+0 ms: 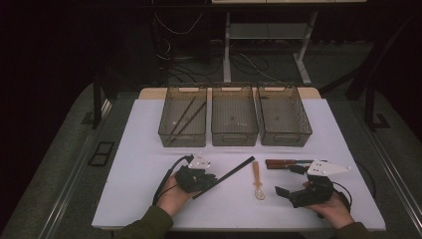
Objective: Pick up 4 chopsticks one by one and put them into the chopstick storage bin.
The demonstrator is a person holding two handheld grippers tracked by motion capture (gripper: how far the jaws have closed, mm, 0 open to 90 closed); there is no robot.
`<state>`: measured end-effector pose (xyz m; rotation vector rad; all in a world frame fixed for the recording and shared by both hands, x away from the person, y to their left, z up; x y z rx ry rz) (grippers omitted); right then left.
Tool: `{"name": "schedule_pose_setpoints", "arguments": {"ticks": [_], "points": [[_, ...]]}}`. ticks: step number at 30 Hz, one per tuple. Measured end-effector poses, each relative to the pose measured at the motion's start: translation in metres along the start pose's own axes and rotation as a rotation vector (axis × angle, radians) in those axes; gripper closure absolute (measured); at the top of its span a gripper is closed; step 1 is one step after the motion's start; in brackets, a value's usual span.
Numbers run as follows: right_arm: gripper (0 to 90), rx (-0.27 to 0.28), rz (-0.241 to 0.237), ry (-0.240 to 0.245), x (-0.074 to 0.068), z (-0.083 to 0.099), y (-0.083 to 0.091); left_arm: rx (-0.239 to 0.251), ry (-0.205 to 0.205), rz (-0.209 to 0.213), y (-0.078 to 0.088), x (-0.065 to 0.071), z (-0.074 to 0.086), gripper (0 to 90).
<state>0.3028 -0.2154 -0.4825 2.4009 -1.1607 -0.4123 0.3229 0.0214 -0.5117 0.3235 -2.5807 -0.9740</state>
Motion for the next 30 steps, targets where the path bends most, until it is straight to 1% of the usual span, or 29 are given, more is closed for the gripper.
{"name": "schedule_pose_setpoints", "arguments": {"ticks": [3, 4, 7, 10, 14, 16, 20, 23, 27, 30], "points": [[0.7, -0.001, 0.001, -0.001, 0.0003, 0.0002, -0.0005, -0.012, -0.007, 0.002, -0.0019, 0.0002, 0.0014, 82.0], [0.7, -0.001, 0.0, 0.001, 0.0, 0.0002, -0.0004, -0.01, 0.003, -0.002, -0.0029, 0.0007, 0.0019, 82.0], [0.7, 0.003, -0.002, 0.003, -0.0007, -0.0003, 0.0004, -0.03, -0.006, -0.007, -0.0047, -0.0005, 0.0041, 82.0], [0.7, 0.0, 0.0, -0.001, 0.0004, -0.0001, 0.0003, -0.029, -0.006, -0.012, -0.0053, -0.0005, 0.0043, 82.5], [0.8, 0.001, 0.0, 0.004, -0.0004, -0.0001, -0.0001, -0.037, -0.028, -0.036, -0.0051, -0.002, 0.0041, 84.1], [0.7, -0.001, -0.002, 0.002, -0.0009, 0.0001, 0.0002, -0.041, -0.043, -0.06, -0.0044, -0.0048, 0.0038, 84.4], [0.8, -0.002, -0.002, 0.004, -0.0006, 0.0003, 0.0001, -0.028, -0.02, -0.047, -0.0043, -0.0065, 0.0045, 84.5], [0.7, -0.003, -0.003, 0.004, -0.0011, 0.0003, -0.0003, -0.028, -0.022, -0.046, -0.0045, -0.0067, 0.0048, 85.0], [0.8, -0.006, -0.005, 0.003, -0.0019, 0.0006, -0.0005, -0.014, 0.01, -0.025, -0.0042, -0.0078, 0.0049, 85.8], [0.8, -0.005, -0.004, 0.006, -0.002, 0.0006, -0.0007, -0.008, 0.021, -0.027, -0.0042, -0.0079, 0.0044, 86.1]]}}
Point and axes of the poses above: each handheld gripper's, and its own axes: y roughly backward along the jaws, z roughly out of its underside, x roughly to its right, the point moved 10 cm from there along -y, roughly forward along the jaws, and after that the axes turned 13 degrees about z, right-handed, at the moved point
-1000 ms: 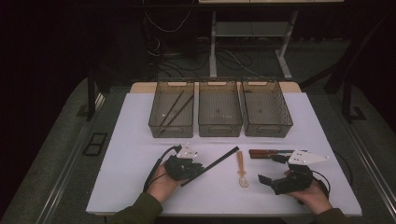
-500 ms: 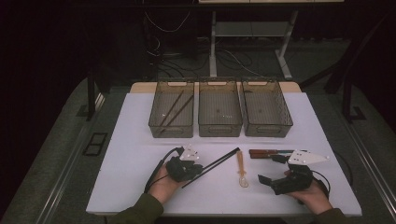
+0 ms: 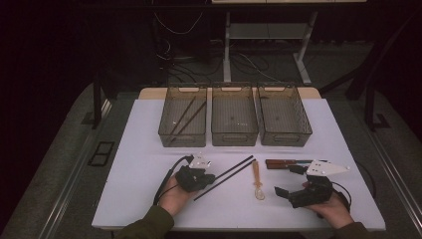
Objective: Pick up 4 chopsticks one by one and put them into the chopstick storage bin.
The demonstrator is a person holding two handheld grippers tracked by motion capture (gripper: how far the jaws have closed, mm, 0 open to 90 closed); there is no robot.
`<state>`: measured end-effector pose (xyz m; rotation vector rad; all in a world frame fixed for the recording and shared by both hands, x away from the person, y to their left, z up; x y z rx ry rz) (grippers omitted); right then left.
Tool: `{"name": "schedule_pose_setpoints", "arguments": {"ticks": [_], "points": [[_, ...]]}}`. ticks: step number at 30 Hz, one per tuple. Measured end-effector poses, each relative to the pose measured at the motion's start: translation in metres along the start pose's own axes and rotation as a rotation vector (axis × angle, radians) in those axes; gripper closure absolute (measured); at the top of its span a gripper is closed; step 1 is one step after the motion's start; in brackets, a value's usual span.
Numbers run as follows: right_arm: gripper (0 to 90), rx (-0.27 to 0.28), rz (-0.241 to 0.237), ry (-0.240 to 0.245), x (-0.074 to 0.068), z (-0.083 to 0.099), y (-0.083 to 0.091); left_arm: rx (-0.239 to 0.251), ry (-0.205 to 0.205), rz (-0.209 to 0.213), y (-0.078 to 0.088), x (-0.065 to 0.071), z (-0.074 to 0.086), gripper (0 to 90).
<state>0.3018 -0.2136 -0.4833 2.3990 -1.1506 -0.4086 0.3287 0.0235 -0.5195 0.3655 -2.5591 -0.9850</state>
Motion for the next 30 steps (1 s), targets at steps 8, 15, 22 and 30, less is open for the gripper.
{"name": "schedule_pose_setpoints", "arguments": {"ticks": [8, 15, 22, 30], "points": [[0.7, 0.001, -0.002, -0.003, 0.0, 0.0, 0.0, 0.006, 0.0, -0.003, 0.0, 0.0, -0.001, 86.1], [0.7, 0.001, -0.004, -0.005, 0.0, 0.0, 0.0, 0.022, 0.002, -0.001, 0.003, -0.001, -0.003, 86.1], [0.7, 0.004, -0.003, -0.008, 0.001, 0.0, 0.0, 0.052, 0.016, 0.008, 0.008, -0.001, -0.006, 86.1], [0.7, 0.008, -0.005, -0.015, 0.0, -0.001, 0.001, 0.077, 0.015, 0.017, 0.014, 0.0, -0.01, 86.1]]}}
Point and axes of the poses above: each handheld gripper's, and its own axes: y roughly backward along the jaws, z roughly out of its underside, x roughly to its right, the point moved 10 cm from there along -y, roughly forward along the jaws, and after that the axes turned 13 degrees about z, right-handed, at the moved point
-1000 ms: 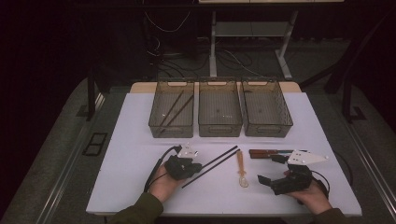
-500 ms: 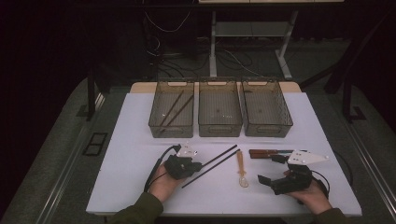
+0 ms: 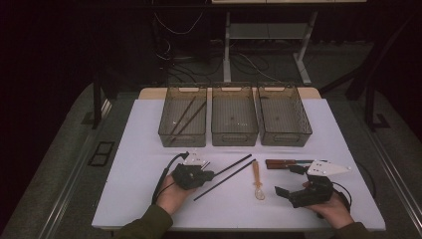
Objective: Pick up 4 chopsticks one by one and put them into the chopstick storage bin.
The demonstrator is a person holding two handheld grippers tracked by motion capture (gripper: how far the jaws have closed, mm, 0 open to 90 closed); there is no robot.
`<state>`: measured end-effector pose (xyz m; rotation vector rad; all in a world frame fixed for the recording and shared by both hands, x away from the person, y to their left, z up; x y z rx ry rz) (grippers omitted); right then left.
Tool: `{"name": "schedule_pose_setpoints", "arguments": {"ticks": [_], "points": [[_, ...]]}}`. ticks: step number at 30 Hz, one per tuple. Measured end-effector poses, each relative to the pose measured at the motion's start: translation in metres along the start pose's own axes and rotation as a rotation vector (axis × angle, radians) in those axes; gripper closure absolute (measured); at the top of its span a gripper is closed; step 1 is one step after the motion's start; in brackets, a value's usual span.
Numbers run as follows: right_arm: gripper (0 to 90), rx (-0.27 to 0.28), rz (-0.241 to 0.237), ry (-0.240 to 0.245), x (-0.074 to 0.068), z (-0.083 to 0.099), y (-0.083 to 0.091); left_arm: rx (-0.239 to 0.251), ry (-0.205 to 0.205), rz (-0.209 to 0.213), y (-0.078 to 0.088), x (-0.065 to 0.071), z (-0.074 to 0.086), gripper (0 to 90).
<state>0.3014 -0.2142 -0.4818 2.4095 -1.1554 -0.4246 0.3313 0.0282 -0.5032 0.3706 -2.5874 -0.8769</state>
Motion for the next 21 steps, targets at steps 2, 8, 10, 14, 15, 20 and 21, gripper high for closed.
{"name": "schedule_pose_setpoints", "arguments": {"ticks": [2, 8, 10, 14, 15, 20, 21], "points": [[0.8, 0.002, 0.0, 0.002, 0.0, 0.0, 0.0, 0.001, -0.003, 0.003, 0.002, 0.0, -0.001, 86.1], [0.7, -0.003, 0.004, 0.001, 0.001, 0.0, 0.0, 0.031, -0.005, 0.013, 0.008, 0.002, -0.005, 86.1], [0.7, 0.0, 0.004, 0.007, 0.001, 0.0, 0.0, 0.038, -0.008, 0.016, 0.01, 0.003, -0.007, 86.1], [0.8, -0.001, 0.005, 0.009, 0.003, 0.0, -0.001, 0.046, -0.003, 0.022, 0.013, 0.003, -0.008, 86.1], [0.8, 0.002, 0.004, 0.014, 0.003, -0.001, -0.002, 0.053, -0.003, 0.024, 0.014, 0.003, -0.008, 86.1], [0.7, -0.003, 0.0, 0.008, 0.0, 0.0, 0.0, 0.069, -0.009, 0.031, 0.022, 0.005, -0.011, 86.1], [0.8, -0.003, 0.001, 0.006, 0.001, 0.0, 0.0, 0.072, -0.01, 0.033, 0.024, 0.005, -0.011, 86.1]]}}
Point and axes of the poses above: each handheld gripper's, and its own axes: y roughly backward along the jaws, z roughly out of its underside, x roughly to its right, the point moved 10 cm from there along -y, roughly forward along the jaws, and after that the axes turned 13 degrees about z, right-handed, at the moved point
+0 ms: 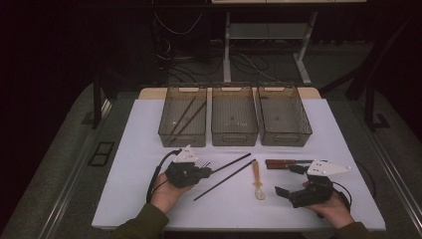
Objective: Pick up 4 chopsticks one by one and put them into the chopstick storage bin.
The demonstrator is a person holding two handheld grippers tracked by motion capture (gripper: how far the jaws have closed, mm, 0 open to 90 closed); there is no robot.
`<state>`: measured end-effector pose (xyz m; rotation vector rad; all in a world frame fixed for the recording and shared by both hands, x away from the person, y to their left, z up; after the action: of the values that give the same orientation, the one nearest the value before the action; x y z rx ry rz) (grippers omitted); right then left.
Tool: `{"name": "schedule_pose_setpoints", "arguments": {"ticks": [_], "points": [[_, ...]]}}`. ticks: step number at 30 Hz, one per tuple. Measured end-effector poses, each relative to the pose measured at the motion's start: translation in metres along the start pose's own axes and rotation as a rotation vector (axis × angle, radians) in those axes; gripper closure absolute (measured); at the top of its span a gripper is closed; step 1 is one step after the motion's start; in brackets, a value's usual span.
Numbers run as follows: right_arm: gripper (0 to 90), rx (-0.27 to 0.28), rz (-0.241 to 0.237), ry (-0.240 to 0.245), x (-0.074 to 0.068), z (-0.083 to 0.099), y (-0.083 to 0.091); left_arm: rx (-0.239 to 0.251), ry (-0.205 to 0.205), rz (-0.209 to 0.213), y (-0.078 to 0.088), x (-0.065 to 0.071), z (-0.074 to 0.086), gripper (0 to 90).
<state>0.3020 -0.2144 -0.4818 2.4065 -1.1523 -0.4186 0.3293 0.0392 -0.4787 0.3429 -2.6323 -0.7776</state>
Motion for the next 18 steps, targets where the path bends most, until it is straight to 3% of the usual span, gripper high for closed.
{"name": "schedule_pose_setpoints", "arguments": {"ticks": [18], "points": [[0.8, 0.001, 0.003, 0.003, 0.001, 0.0, -0.002, 0.078, -0.011, 0.003, 0.027, -0.002, -0.016, 86.1]]}}
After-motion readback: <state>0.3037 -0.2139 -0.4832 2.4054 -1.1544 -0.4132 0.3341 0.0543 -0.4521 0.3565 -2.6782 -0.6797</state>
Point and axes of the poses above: each handheld gripper's, and its own axes: y roughly backward along the jaws, z roughly out of its underside, x roughly to its right, the point moved 10 cm from there along -y, roughly forward along the jaws, and after that the axes turned 13 degrees about z, right-handed, at the moved point
